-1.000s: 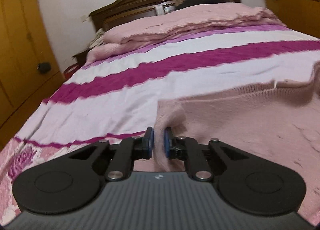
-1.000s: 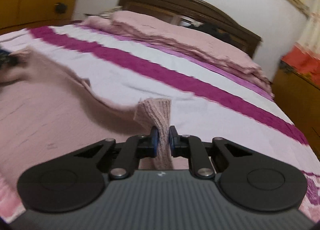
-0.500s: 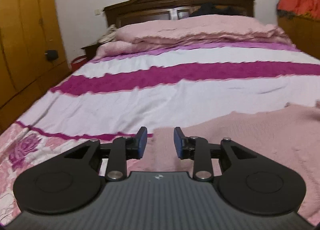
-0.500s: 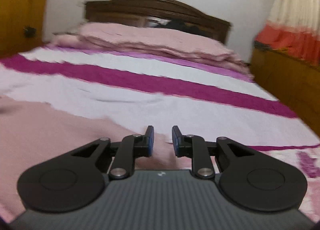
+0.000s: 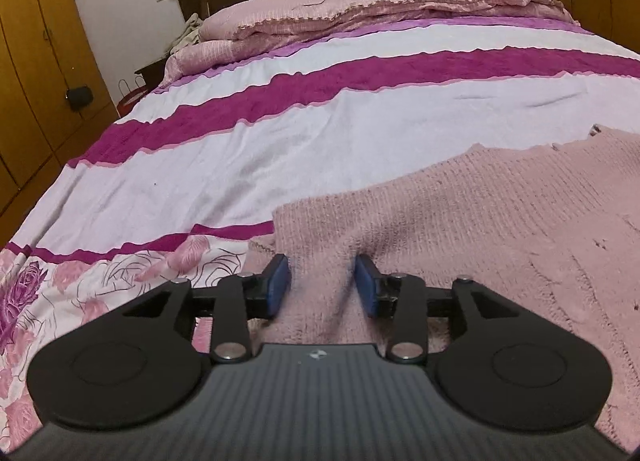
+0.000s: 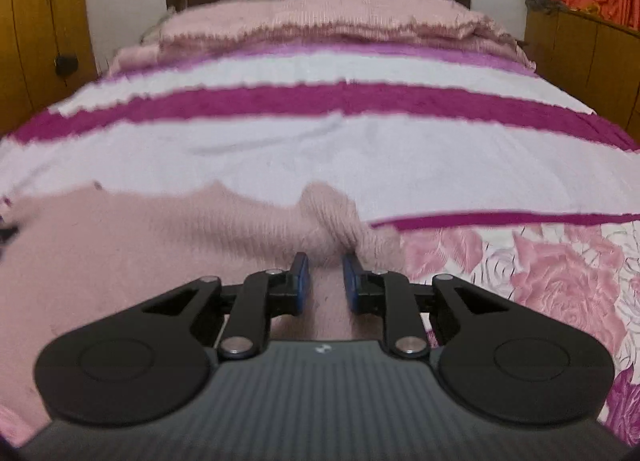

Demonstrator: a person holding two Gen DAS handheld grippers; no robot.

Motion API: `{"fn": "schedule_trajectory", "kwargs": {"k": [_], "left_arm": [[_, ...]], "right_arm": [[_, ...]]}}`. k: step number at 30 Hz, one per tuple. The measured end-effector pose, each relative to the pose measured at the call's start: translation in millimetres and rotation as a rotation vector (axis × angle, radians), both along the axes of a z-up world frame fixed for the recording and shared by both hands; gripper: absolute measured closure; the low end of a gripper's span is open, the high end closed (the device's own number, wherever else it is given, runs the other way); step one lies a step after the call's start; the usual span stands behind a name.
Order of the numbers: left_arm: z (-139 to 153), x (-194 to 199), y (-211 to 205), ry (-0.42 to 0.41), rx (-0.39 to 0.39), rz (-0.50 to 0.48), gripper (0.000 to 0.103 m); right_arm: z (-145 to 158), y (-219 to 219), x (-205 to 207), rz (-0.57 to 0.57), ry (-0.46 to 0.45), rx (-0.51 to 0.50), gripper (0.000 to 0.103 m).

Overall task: Fold small clothes
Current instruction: 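Open both tools to release the hem and smooth the fold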

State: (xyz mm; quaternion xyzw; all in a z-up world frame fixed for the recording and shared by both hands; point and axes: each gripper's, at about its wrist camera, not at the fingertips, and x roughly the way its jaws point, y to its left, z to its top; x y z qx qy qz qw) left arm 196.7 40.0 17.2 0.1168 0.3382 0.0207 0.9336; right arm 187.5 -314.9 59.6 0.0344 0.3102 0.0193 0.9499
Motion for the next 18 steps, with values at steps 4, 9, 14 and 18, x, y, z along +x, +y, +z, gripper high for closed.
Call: {"fn": "schedule_trajectory", "kwargs": {"k": [4,9,14,18], "left_arm": [[-2,1,5,-0.007,-0.023,0.011,0.057],[-1,-1,5,-0.017,-0.027,0.013,0.056],[-3,-3,4,-0.025,-0.019,0.009,0.056],[-4,-4,1,-0.035,-0.003,0.001,0.053]], "right_arm": [[10,-17,10,-0.041,-0.01,0.056,0.077],[-2,-26,45,-0.065,0.093,0.041,0.043],[-18,-25,57,0.024,0.143,0.076,0.081],[-10,-27,38,0.021,0.0,0.067,0.087]]}}
